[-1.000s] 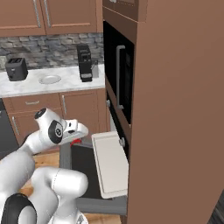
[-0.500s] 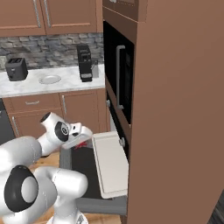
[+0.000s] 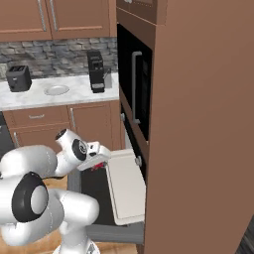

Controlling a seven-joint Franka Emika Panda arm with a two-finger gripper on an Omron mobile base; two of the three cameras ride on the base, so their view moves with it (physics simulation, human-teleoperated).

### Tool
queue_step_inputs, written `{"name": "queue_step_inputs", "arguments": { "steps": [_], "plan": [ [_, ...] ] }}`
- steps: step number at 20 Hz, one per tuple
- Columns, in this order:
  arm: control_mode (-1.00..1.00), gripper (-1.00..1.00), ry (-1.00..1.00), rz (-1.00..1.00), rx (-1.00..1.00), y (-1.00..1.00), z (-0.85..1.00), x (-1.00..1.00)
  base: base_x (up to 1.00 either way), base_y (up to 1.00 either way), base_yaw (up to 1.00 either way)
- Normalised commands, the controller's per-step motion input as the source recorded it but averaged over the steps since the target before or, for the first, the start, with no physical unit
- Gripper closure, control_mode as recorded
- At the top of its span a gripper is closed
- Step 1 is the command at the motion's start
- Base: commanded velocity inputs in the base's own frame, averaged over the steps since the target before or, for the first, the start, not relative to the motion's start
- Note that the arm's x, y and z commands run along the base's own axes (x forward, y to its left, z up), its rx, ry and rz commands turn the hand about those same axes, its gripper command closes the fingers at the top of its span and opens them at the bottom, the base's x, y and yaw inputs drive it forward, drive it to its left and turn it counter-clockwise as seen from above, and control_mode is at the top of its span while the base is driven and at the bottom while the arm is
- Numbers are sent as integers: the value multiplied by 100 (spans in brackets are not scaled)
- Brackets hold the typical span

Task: Place the fish on the rack of the oven, and slide the rack back inside. Close the oven door.

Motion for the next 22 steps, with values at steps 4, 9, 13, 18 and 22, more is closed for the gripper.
{"name": "queue_step_inputs", "arguments": {
  "steps": [4,9,13,18,22],
  "plan": [
    [-100,100,0,5,2,-6,-34,25,0,0,0],
    [-100,100,0,7,0,-2,-42,31,0,0,0],
    [-100,100,0,4,0,0,-32,45,0,0,0],
    [-100,100,0,2,0,0,-34,46,0,0,0],
    [-100,100,0,1,0,0,-46,47,0,0,0]
  ]
}}
